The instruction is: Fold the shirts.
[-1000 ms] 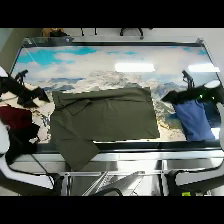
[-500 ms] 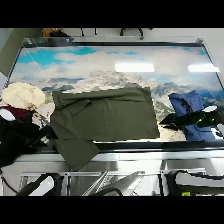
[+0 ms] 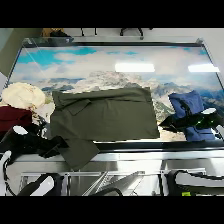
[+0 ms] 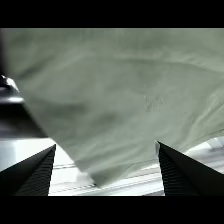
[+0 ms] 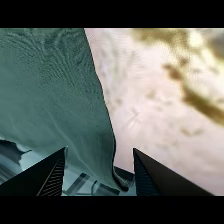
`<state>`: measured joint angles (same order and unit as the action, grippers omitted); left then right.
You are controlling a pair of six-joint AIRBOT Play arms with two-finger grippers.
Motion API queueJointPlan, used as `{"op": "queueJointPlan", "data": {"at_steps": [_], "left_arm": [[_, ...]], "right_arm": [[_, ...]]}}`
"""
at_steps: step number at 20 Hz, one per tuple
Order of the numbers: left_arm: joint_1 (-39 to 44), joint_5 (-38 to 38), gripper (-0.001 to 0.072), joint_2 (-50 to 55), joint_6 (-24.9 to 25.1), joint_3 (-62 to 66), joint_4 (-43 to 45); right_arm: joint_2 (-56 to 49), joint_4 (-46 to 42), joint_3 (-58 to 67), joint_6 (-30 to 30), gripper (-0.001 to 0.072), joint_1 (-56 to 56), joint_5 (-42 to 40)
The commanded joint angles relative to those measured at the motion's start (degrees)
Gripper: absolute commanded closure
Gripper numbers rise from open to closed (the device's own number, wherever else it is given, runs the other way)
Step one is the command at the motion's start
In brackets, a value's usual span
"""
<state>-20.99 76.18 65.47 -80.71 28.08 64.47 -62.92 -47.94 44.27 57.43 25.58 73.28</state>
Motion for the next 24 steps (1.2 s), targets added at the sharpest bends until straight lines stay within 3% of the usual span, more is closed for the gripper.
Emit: {"op": "queueJointPlan", "data": {"at_steps": [1, 5, 9, 18, 19, 20, 21, 22, 24], "left_arm": [[0.48, -2.78, 0.0018, 5.31, 1.88, -0.83, -1.99], [0.48, -3.58, 0.0100, 5.51, 4.98, 1.11, -8.92], [0.48, -5.40, 0.0684, 1.11, 8.70, 2.49, -13.16], [0.48, -4.26, 0.0684, -3.19, 8.87, 3.78, -13.14], [0.48, -3.63, 0.0684, -3.19, 8.87, 4.96, -13.16], [0.48, -2.60, 0.0685, -3.19, 8.85, 6.91, -13.14], [0.48, -1.60, 0.0685, -3.19, 8.83, 9.35, -13.09], [0.48, -0.87, 0.0685, -3.19, 8.61, 11.87, -13.09], [0.48, -0.35, 0.0685, -3.17, 7.26, 17.14, -13.11]], "right_arm": [[0.04, 0.17, -0.04, -0.44, 0.0220, 0.02, 0.04], [0.04, 0.50, -0.04, -0.42, 0.0220, 0.02, 0.02], [-1.44, 0.52, -0.07, -0.46, 0.0220, 0.02, -0.59], [-4.70, 0.59, -2.97, -1.73, 0.0224, -5.18, -0.57], [-4.70, 0.63, -3.17, -1.73, 0.0280, -7.37, -0.13], [-4.37, 1.11, -3.10, -2.36, 0.0471, -9.46, 0.70], [-3.69, 2.19, -2.95, -3.39, 0.0608, -10.84, 1.36], [-2.82, 3.06, -2.29, -3.45, 0.0670, -11.50, 1.97], [0.15, 3.89, 0.39, -3.32, 0.0694, -11.10, 2.23]]}}
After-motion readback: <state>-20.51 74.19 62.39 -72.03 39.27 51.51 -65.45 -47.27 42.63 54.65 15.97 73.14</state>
